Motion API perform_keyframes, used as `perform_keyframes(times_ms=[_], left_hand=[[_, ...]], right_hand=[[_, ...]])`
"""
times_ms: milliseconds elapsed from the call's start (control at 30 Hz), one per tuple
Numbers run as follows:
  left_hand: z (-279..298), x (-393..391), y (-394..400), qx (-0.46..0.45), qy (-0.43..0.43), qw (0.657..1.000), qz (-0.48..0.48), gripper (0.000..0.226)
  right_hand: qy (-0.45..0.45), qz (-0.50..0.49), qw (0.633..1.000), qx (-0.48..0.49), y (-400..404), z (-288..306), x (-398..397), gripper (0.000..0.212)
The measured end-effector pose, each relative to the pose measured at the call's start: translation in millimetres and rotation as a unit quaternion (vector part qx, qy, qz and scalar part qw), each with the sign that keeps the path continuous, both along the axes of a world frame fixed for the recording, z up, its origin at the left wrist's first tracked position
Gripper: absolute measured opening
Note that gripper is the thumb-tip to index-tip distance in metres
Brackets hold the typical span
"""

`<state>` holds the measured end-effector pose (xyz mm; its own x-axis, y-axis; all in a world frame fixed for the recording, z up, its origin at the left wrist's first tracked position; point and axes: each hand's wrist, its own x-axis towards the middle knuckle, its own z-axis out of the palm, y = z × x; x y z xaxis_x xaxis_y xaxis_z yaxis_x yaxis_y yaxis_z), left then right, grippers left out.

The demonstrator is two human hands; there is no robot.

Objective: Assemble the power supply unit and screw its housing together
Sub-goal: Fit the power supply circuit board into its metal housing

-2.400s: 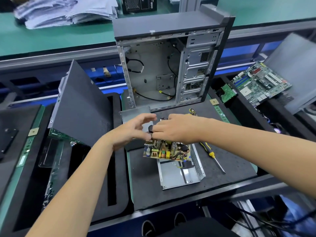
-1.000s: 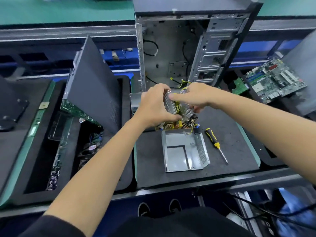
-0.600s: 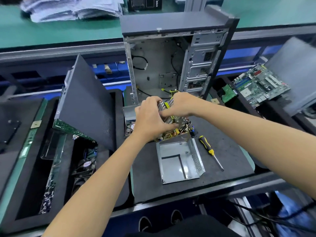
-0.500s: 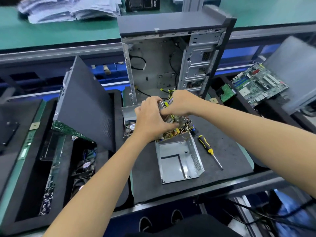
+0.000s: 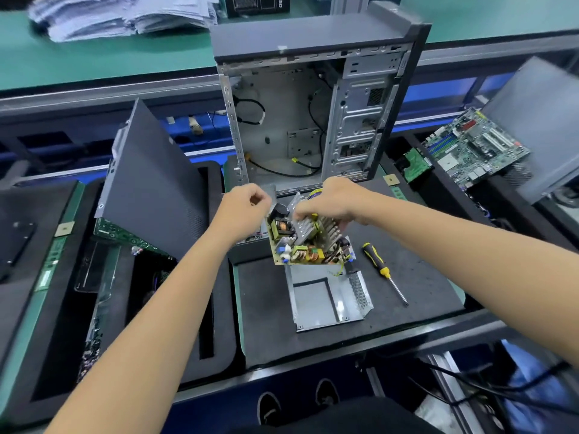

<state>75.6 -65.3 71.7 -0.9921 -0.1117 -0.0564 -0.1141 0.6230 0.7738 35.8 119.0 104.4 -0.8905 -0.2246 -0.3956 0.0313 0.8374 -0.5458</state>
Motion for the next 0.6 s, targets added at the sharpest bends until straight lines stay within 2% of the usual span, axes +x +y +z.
perform_keyframes(times_ms=[200, 400, 600], left_hand=[[-28, 2, -6, 0.047, -0.073, 0.996, 0.037, 0.009], [-38, 5, -4, 0.048, -0.103, 0.993, 0.015, 0.011], [-46, 13, 5, 0.047, -0.137, 0.989, -0.019, 0.012]], right_hand=[[-0.048, 0.002, 0.999, -0.018, 1, -16, 7, 0.047], [-0.068, 0.015, 0.997, 0.014, 4, -31, 14, 0.049], [-0.08, 0.021, 0.996, 0.029, 8, -40, 21, 0.043]])
